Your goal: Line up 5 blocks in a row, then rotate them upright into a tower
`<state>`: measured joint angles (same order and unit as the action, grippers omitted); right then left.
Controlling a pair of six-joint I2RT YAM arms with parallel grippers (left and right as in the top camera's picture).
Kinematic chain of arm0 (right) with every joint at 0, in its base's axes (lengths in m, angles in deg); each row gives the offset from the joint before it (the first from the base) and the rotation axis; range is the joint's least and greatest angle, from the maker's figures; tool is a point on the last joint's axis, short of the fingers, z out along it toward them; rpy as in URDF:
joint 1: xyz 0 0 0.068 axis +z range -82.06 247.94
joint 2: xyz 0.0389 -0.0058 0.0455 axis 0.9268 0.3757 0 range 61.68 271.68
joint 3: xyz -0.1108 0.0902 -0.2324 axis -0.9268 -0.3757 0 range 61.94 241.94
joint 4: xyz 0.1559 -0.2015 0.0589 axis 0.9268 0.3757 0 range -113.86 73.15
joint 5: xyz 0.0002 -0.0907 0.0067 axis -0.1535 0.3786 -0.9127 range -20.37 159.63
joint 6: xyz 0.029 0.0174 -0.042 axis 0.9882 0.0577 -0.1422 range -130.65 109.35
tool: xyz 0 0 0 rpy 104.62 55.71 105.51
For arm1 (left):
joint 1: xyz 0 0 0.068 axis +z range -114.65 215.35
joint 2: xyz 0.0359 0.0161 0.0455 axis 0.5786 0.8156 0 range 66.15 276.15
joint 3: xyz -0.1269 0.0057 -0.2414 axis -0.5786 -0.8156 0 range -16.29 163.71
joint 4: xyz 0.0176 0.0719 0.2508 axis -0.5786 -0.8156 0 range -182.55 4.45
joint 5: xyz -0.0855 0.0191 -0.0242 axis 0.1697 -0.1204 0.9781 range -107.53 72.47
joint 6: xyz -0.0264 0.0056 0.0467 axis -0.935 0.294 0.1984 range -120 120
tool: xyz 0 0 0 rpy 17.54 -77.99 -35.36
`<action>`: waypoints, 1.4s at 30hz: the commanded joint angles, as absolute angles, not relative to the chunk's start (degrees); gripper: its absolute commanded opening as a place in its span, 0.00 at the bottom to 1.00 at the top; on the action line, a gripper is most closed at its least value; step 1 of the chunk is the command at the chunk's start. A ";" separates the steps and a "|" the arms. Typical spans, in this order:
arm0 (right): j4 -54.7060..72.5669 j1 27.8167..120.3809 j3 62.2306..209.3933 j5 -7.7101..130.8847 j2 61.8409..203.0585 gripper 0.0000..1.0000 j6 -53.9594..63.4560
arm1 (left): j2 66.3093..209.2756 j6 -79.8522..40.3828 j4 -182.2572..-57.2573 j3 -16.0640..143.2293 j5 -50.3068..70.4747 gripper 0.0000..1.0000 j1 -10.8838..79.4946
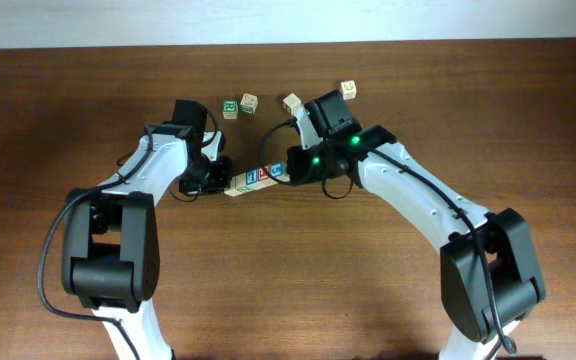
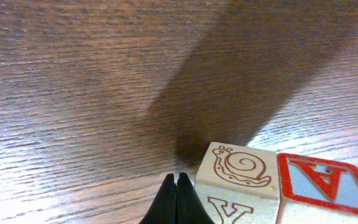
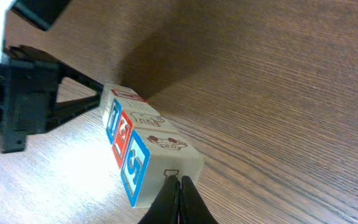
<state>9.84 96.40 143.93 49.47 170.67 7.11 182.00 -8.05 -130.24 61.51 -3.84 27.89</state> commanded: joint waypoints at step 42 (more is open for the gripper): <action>0.05 104.25 144.89 46.82 170.80 0.04 12.40 | 182.59 -6.76 -132.16 62.51 5.63 0.00 33.27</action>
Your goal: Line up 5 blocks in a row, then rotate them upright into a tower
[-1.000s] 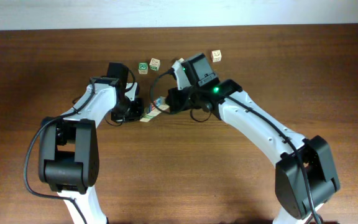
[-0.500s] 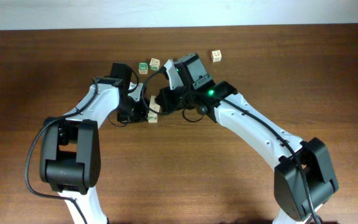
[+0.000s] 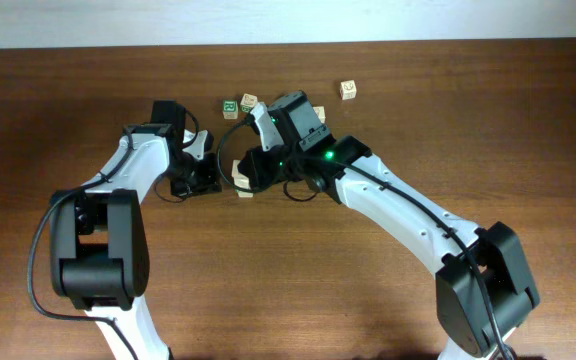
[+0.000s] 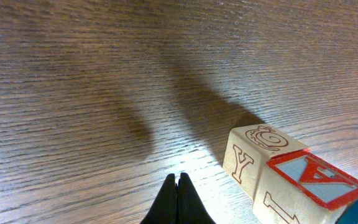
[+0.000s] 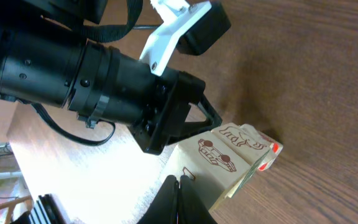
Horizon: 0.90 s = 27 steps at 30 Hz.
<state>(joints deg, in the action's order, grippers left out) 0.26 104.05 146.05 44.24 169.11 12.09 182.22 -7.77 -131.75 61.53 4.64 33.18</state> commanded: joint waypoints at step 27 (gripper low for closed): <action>-4.33 103.84 146.82 49.29 170.78 0.06 13.45 | 182.59 -6.13 -132.79 62.51 5.63 0.00 33.29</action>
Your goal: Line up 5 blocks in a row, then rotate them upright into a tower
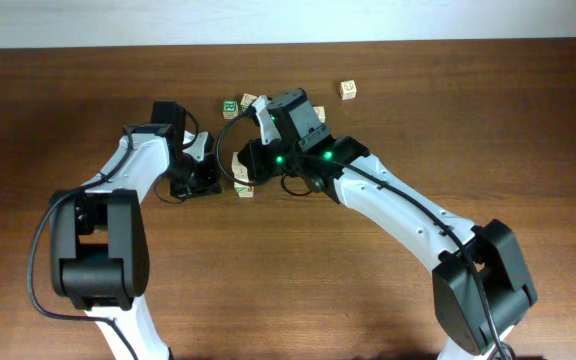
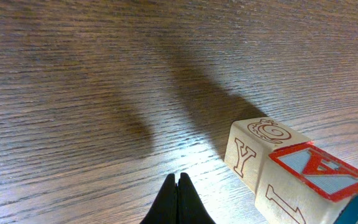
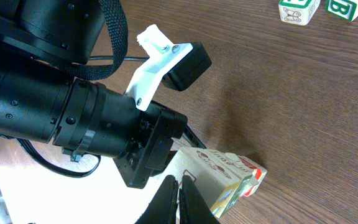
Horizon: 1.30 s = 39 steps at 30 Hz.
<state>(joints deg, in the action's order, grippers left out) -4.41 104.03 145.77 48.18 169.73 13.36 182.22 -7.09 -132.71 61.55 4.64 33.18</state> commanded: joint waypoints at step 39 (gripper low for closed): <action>57.86 94.15 169.24 65.62 113.40 0.98 1.78 | 150.72 -0.14 -161.76 80.76 -2.55 0.99 37.66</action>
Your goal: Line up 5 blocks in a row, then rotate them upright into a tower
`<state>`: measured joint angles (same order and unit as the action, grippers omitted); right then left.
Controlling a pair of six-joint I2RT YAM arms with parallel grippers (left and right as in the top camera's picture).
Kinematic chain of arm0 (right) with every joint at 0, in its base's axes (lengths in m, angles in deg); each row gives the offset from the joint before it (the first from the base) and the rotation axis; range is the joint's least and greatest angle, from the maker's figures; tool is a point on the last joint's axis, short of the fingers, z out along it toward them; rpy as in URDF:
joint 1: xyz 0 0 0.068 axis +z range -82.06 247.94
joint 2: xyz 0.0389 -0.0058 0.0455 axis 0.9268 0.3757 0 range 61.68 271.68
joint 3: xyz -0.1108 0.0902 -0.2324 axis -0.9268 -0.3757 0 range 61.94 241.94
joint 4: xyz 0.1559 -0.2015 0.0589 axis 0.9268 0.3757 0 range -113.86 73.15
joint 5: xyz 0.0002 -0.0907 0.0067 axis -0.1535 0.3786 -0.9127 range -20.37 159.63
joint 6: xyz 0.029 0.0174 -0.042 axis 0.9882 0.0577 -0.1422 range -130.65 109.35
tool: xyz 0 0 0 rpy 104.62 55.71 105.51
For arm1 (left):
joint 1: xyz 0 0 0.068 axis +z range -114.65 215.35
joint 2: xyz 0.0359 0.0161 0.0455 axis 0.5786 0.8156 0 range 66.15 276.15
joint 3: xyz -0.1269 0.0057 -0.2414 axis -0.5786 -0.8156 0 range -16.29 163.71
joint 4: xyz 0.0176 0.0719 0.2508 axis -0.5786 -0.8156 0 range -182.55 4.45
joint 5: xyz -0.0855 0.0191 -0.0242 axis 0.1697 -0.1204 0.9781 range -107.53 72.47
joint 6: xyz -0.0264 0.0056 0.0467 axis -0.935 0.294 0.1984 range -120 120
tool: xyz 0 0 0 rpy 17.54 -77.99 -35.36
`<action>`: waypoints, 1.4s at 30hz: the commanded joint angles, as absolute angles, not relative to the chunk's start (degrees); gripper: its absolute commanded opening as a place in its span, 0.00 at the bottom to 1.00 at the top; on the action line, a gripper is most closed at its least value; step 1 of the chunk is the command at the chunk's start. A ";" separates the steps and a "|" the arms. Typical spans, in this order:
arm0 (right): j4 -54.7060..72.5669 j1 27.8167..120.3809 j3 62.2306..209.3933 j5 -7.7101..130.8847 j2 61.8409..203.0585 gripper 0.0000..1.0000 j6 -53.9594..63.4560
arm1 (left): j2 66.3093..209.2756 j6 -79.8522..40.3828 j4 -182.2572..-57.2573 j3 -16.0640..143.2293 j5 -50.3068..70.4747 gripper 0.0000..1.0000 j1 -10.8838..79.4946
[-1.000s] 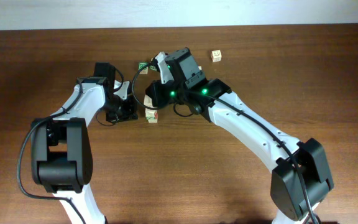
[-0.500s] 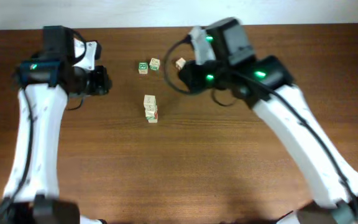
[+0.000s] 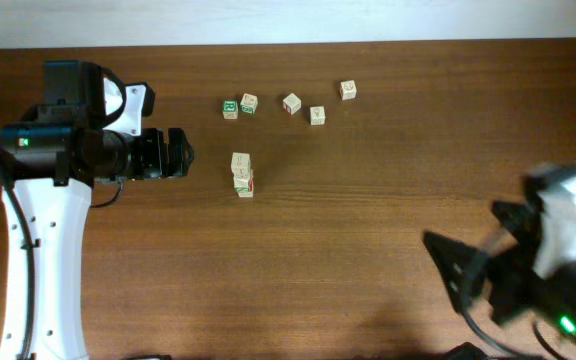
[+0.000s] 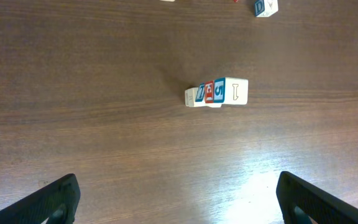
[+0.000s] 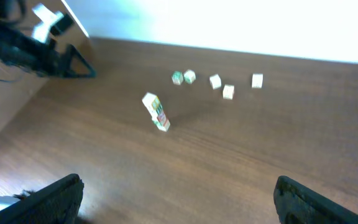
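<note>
A short row of joined letter blocks (image 3: 241, 174) lies alone on the wooden table (image 3: 368, 220), running near to far. In the left wrist view the block row (image 4: 217, 92) shows blue and red faces. In the right wrist view the block row (image 5: 155, 112) is small and distant. My left gripper (image 3: 176, 155) is open, well left of the row, with its fingertips (image 4: 55, 199) wide apart. My right gripper (image 3: 458, 275) is open at the near right, far from the row, one of its fingertips (image 5: 48, 199) at the frame's bottom corner.
Several loose blocks lie in a line behind the row: a green-marked one (image 3: 230, 108), its neighbour (image 3: 249, 102), two in the middle (image 3: 291, 103) (image 3: 316, 115), and one at the far right (image 3: 348, 90). The table's far edge (image 3: 288, 44) meets a white wall.
Both grippers were shut and close beside the block row. Now both are open and drawn far back, left arm to the left, right arm to the near right. The row has stayed in place.
The row first lay slanted, nearly left to right, between my two shut grippers. Then it stood turned, running near to far, with both shut grippers still at it. It kept that direction. Now both arms are away and open.
</note>
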<state>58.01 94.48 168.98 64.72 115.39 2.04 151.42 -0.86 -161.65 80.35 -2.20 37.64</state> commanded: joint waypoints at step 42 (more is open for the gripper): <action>-19.84 69.78 62.25 65.14 61.88 0.98 -8.74 | 150.72 -0.14 -161.73 80.76 -2.55 0.99 37.66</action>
